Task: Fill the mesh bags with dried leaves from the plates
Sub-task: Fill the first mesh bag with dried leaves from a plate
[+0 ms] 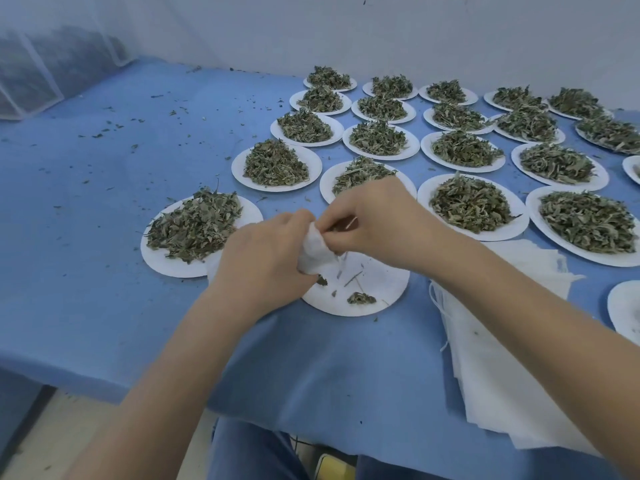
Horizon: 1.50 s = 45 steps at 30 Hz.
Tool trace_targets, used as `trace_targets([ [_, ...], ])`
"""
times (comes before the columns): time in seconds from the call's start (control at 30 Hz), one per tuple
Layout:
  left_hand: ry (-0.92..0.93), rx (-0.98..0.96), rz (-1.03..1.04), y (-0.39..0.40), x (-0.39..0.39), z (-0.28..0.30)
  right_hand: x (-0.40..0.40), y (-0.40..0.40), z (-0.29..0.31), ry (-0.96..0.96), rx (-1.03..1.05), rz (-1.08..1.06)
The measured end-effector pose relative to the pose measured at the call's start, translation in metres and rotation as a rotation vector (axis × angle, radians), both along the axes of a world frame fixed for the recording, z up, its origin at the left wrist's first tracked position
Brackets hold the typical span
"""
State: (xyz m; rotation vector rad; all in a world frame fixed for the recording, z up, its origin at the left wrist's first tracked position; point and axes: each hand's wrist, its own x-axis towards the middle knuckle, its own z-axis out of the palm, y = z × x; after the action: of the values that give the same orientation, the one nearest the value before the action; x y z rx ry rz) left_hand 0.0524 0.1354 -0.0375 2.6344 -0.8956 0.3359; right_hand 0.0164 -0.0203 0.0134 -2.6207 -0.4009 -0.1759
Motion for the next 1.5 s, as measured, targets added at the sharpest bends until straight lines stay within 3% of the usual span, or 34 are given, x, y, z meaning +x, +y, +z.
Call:
trace_targets([
  [0.13,0.148,-0.278,0.030,-0.005,-0.006,0.002,0.001,0.008,-0.004,-0.032,0.114,0.015],
  [0.23,0.196,-0.464,0.044,-0.004,-0.007,0.003,0.001,0.004,-0.001,0.050,0.070,0.093],
  [0.47,0.185,-0.488,0.057,-0.003,-0.007,0.004,-0.001,0.005,0.000,-0.116,0.251,0.016],
  [0.73,0.181,-0.414,0.009,-0.008,-0.015,0.009,-0.003,0.005,-0.004,0.028,0.047,0.080],
  [0.9,0.154,-0.423,0.071,0.003,-0.008,0.012,-0.008,-0.011,-0.004,-0.103,0.283,0.003],
  [0.97,0.172,-0.440,0.125,0.012,-0.002,0.011,-0.009,-0.022,-0.007,-0.073,0.142,0.005],
  [1.1,0.196,-0.456,0.181,0.021,0.007,0.008,-0.010,-0.026,-0.022,0.342,-0.199,0.154],
  [1.17,0.187,-0.469,0.192,0.022,0.007,0.008,-0.009,-0.021,-0.030,0.430,-0.261,0.189],
  [1.5,0.201,-0.443,0.141,0.019,0.000,0.005,0.007,-0.009,-0.035,0.285,-0.262,0.218],
])
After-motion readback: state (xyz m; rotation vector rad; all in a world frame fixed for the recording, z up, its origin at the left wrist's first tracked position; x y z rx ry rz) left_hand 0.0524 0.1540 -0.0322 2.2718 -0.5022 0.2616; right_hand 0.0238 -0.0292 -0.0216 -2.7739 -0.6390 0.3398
